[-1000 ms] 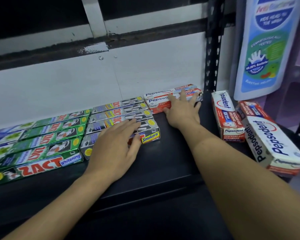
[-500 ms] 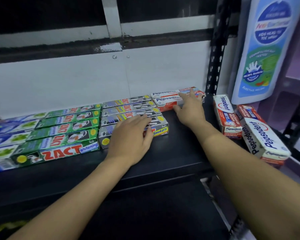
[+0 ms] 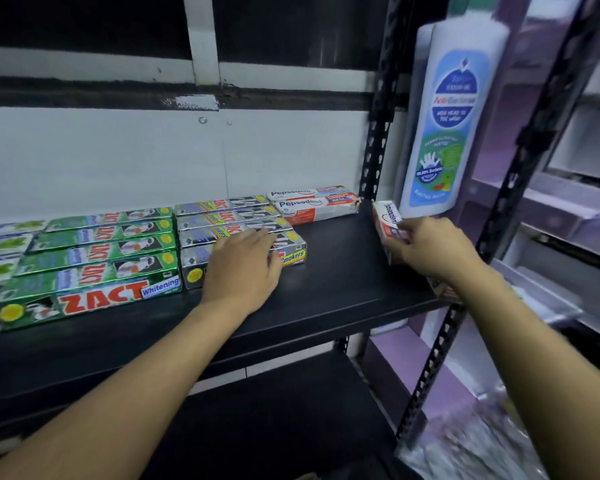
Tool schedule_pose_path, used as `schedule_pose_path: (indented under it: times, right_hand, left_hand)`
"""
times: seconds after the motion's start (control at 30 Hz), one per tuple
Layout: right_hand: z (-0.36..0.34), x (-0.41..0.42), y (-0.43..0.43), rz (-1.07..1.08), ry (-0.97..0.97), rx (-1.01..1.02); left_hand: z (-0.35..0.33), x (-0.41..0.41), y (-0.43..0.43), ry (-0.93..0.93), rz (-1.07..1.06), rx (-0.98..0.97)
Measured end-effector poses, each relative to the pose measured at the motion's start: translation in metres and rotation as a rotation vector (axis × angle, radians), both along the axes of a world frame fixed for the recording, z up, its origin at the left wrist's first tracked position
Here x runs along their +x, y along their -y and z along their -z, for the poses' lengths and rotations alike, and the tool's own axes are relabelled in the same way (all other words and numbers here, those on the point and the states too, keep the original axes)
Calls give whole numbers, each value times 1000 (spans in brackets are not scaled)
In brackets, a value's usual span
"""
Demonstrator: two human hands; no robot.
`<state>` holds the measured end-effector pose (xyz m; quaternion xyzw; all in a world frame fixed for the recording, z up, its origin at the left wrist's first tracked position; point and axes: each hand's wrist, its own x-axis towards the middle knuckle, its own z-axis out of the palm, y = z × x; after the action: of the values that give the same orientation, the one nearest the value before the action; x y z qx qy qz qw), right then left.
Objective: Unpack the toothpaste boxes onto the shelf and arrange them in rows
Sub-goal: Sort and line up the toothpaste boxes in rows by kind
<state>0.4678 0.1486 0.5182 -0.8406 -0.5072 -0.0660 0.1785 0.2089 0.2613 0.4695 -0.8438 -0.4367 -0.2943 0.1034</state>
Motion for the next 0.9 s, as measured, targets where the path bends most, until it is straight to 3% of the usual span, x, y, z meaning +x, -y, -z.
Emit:
schedule_pose_path:
  times: [0.1, 0.4, 0.6, 0.73, 0.9]
  right_hand:
    - [4, -2, 5, -34, 76, -112]
    - [3, -23, 29, -138, 191, -58]
    - [14, -37, 46, -234, 144, 102]
    - [16, -37, 57, -297, 14, 170]
    - [12, -41, 49, -179, 42, 133]
  left_hand:
    - [1, -1, -2, 14, 6, 11]
    - [0, -1, 0, 24, 22, 18]
    - [1, -2, 0, 27, 30, 18]
    - [1, -2, 0, 29, 30, 23]
    - [1, -2, 0, 28, 30, 21]
